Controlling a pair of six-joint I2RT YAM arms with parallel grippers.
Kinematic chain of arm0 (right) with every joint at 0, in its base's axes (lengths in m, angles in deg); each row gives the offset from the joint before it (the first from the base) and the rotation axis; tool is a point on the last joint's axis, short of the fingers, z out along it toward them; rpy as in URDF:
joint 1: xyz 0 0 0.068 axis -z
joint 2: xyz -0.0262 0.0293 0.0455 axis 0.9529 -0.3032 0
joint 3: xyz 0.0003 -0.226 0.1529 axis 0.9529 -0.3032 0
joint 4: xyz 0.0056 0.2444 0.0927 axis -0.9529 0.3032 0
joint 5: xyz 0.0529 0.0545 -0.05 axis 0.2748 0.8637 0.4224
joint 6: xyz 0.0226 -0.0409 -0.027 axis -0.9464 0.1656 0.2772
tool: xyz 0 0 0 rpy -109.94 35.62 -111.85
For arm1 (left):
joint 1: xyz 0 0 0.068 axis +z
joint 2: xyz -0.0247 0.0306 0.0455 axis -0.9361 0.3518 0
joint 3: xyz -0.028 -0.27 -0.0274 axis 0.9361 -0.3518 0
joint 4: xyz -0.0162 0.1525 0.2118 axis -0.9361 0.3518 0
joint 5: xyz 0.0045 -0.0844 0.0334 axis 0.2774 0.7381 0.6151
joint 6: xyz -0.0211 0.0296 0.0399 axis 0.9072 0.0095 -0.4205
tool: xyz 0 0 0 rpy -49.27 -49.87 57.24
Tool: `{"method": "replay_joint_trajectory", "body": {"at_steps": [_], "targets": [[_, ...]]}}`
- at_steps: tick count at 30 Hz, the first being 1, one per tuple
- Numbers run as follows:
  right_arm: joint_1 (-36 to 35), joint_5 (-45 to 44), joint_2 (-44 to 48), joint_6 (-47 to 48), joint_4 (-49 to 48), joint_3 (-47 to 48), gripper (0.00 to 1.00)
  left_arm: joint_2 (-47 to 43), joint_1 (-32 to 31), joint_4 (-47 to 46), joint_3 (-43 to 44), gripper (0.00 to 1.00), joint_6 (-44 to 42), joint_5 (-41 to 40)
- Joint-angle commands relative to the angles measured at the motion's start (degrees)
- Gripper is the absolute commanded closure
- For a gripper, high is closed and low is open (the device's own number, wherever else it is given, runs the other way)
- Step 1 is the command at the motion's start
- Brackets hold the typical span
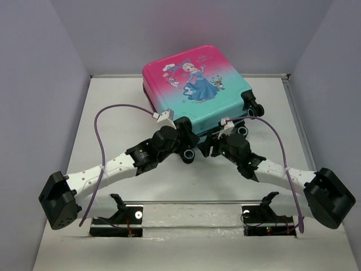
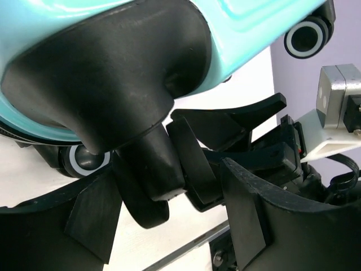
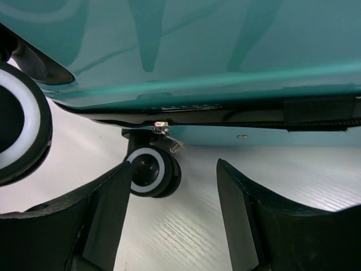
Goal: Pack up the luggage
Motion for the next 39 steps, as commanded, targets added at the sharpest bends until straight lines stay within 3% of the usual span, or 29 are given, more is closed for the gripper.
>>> {"method": "replay_joint_trajectory", "body": {"at_steps": [1,10,13,14,17,20,22,24,25,28,32,35,39], "targets": [[0.2,3.6,-4.0,1.2,-14.2,-0.7,0.32,0.2,-0.3,-5.1,-0.4,0.28,4.0,-4.1],[0.2,2.0,-14.3,0.9,-25.8,0.3,0.37,-1.0,-0.3,-8.5,-3.9,0.48,6.3,-6.7],[0.2,0.1,-15.5,0.5,-29.5,-0.2,0.38,-1.4,-0.3,-9.6,-4.8,0.65,6.3,-6.8],[0.2,-0.1,-15.9,0.4,-30.2,-0.1,0.39,-1.5,-0.3,-9.7,-5.0,0.79,6.3,-6.9],[0.2,-1.9,-17.6,1.1,-31.0,0.9,0.42,-2.7,-0.3,-10.2,-5.7,0.94,5.6,-7.4],[0.2,-2.7,-19.6,1.5,-32.7,1.5,0.42,-4.4,-0.3,-9.9,-6.3,0.94,4.3,-7.8],[0.2,-2.6,-20.5,1.5,-35.3,1.3,0.49,-5.1,-0.3,-9.8,-6.7,0.94,3.8,-8.1],[0.2,-4.1,-21.3,1.3,-38.1,0.9,0.64,-6.1,-0.3,-9.8,-7.1,0.94,3.3,-8.4],[0.2,-4.5,-21.4,1.0,-39.1,0.6,0.76,-6.5,-0.3,-9.7,-7.4,0.94,3.0,-8.4],[0.2,-6.5,-21.3,0.5,-41.3,-0.5,0.93,-7.8,-0.3,-9.0,-8.2,0.94,2.0,-9.5],[0.2,-9.8,-19.4,-0.6,-42.5,-3.0,0.93,-9.3,-0.3,-7.4,-8.5,0.94,0.8,-11.4],[1.1,-16.2,-14.6,-1.2,-33.1,-4.1,0.93,-11.7,0.1,-4.6,-8.0,0.94,-0.9,-14.5],[8.5,-16.1,-7.7,-4.9,-25.4,-8.6,0.93,-16.2,2.8,-3.6,-9.3,0.94,-2.8,-15.1]]}}
